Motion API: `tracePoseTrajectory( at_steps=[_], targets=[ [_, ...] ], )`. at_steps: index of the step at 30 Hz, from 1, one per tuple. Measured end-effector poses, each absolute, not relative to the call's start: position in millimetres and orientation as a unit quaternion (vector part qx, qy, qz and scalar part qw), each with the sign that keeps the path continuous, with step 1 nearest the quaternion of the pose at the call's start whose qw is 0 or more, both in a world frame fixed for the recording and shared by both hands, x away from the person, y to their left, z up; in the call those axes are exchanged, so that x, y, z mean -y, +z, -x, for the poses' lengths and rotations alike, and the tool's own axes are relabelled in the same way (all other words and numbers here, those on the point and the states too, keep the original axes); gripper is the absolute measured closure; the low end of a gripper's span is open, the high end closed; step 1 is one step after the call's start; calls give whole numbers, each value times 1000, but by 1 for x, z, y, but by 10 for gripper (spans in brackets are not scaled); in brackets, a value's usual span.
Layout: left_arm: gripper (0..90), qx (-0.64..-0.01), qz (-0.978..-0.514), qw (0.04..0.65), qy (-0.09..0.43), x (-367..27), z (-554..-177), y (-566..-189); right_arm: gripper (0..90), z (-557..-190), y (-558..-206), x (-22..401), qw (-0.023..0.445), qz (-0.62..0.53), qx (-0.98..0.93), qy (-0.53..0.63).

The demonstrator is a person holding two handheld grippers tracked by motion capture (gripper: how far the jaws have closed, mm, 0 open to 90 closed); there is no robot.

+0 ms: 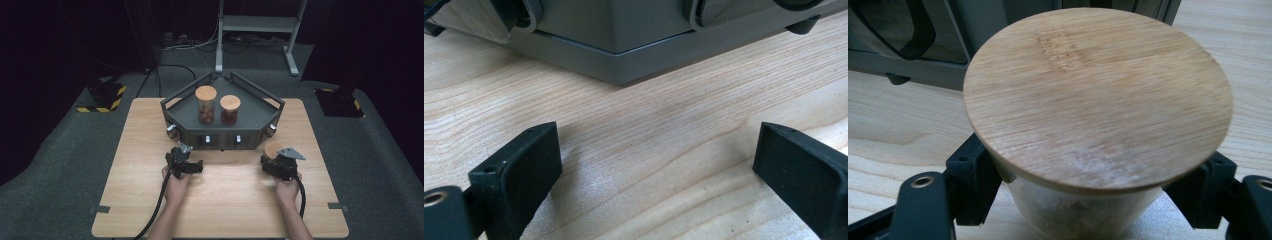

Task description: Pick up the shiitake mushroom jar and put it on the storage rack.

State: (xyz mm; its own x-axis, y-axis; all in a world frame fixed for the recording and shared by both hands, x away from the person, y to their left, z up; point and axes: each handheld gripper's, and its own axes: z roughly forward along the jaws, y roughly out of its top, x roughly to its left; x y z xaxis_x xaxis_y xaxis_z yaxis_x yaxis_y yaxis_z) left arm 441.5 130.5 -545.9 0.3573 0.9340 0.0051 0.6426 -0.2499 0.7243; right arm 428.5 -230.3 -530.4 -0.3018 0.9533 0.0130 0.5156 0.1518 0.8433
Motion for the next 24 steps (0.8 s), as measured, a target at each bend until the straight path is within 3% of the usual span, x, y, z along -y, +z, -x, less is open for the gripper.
tracePoseTrajectory(
  at_steps=[15, 24],
  targets=[
    [53, -521, -757, 323, 226, -130, -441, -546, 250, -429, -530, 232, 276, -518, -708, 394],
    [53, -521, -757, 323, 226, -130, -441, -546, 254, -431, -511, 231, 277, -511, -707, 403]
  ],
)
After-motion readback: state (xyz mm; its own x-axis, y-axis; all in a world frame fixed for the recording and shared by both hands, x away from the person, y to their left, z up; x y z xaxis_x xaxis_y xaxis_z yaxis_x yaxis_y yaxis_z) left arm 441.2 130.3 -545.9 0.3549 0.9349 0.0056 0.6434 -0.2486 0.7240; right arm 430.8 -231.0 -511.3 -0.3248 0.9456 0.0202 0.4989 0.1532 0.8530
